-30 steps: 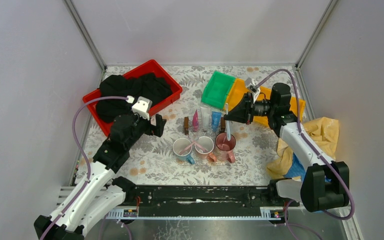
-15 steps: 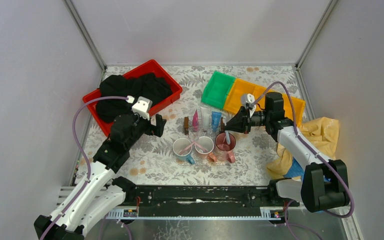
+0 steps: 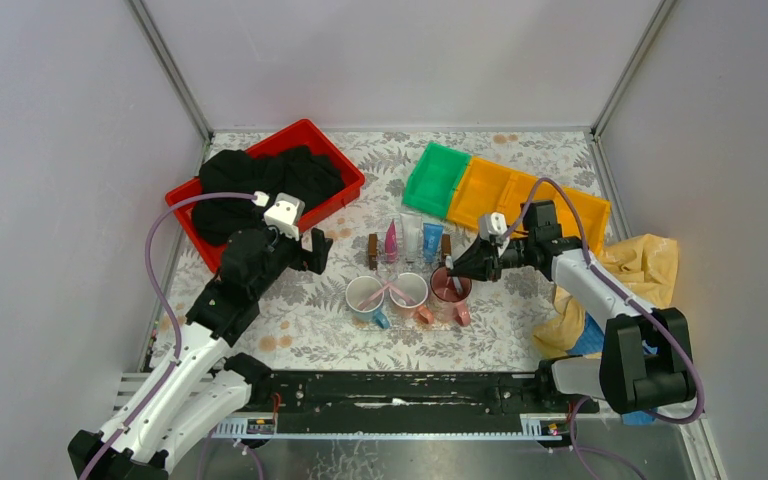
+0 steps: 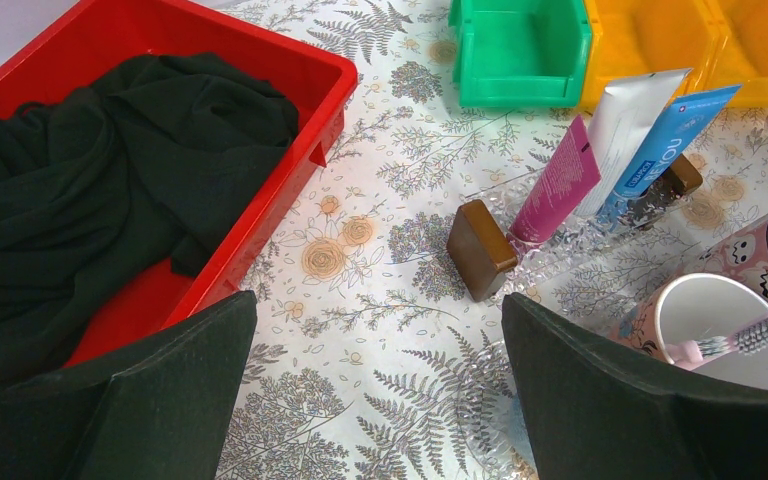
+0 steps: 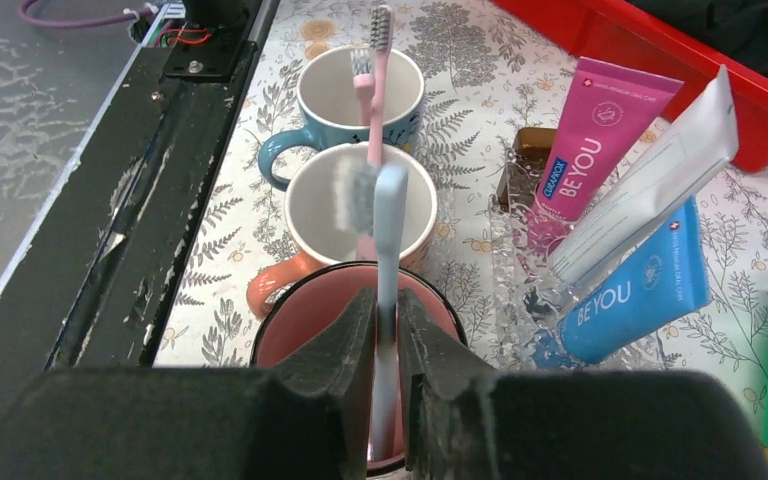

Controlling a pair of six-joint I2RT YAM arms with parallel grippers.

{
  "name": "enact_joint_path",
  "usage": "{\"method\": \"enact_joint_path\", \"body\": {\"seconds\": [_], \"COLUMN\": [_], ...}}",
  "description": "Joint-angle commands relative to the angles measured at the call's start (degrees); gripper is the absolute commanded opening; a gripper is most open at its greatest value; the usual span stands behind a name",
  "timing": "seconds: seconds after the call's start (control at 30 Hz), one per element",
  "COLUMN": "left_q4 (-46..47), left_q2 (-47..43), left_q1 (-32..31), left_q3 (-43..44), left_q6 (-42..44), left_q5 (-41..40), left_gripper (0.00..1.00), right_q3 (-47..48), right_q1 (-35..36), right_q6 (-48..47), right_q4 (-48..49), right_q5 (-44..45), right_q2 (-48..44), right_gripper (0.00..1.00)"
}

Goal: Prepare toiletry sets of a toothbrush and toothpaste on the tray

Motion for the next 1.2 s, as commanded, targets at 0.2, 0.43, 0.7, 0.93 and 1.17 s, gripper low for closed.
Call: {"method": "enact_joint_path", "body": {"seconds": [0.2,0.43,0.7,0.93,1.17], "left_q4": [3.30,4.33,6.46,1.14,-4.69], "left_q2": [-0.30,-1.54,-5.69,-4.20,1.74], "left_q1": [0.30,0.36,0.38,0.38,0.38], "left_q3": [-0.47,-0.56,6.41,20.14,37.19], "left_q6": [0.91,-0.59,-14.82,-27.54,-34.25], "left_q5": [0.19,-0.27,6.93,11.65,17.59], "left_gripper": [1.00,1.00,1.00,1.00,1.00], "right_q3": [2.08,10.19,29.83,43.87,60.41], "right_q1": [0.57,-0.02,-2.93,-3.96,-3.96], "right_q6": [-8.99,4.34,23.65,43.93,49.18], "right_q4": [-5.98,-9.16,-22.97,-24.42,-29.72], "right_q5": [-1.29,5.00,24.47,44.51,51.38], "right_q2": [-0.39,-3.47,-7.66,-12.20,-13.76], "right_gripper": [0.27,0.41,0.81,0.99,0.99]}}
